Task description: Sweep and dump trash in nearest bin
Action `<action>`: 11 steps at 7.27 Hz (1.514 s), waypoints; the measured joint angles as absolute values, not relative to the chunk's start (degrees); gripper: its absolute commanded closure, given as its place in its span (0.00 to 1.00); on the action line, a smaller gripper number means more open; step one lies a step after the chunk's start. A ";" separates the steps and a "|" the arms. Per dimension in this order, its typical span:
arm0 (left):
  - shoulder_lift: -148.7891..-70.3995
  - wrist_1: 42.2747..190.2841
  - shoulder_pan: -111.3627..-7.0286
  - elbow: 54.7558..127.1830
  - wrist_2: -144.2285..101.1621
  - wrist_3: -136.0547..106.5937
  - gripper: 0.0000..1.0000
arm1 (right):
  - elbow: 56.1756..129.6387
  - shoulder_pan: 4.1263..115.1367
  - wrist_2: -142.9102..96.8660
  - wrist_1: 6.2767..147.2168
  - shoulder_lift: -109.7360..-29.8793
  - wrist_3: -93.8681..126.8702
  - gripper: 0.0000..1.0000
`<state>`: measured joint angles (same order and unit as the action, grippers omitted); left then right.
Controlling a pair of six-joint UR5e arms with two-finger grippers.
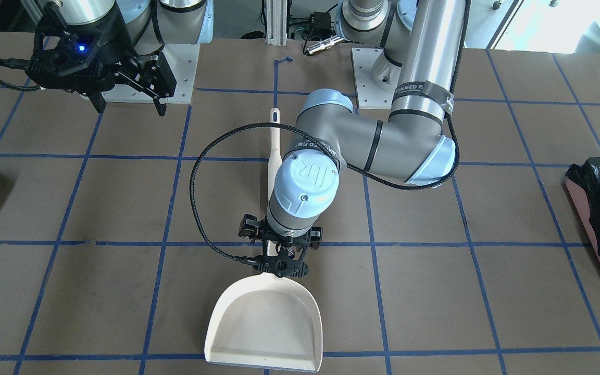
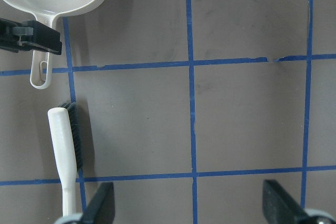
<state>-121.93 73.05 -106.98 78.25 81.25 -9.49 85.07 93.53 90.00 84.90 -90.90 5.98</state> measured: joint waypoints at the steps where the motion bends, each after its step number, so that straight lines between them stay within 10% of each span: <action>1: -120.70 72.88 -106.69 78.66 82.10 -9.61 0.00 | 85.08 93.56 90.00 84.90 -90.91 5.98 0.00; 11: -97.36 75.11 -93.79 96.11 97.30 -3.31 0.00 | 85.08 93.60 90.00 84.90 -90.97 5.95 0.00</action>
<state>-97.36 75.11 -93.79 96.11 97.30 -3.31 85.08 93.60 90.00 84.90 -90.97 5.95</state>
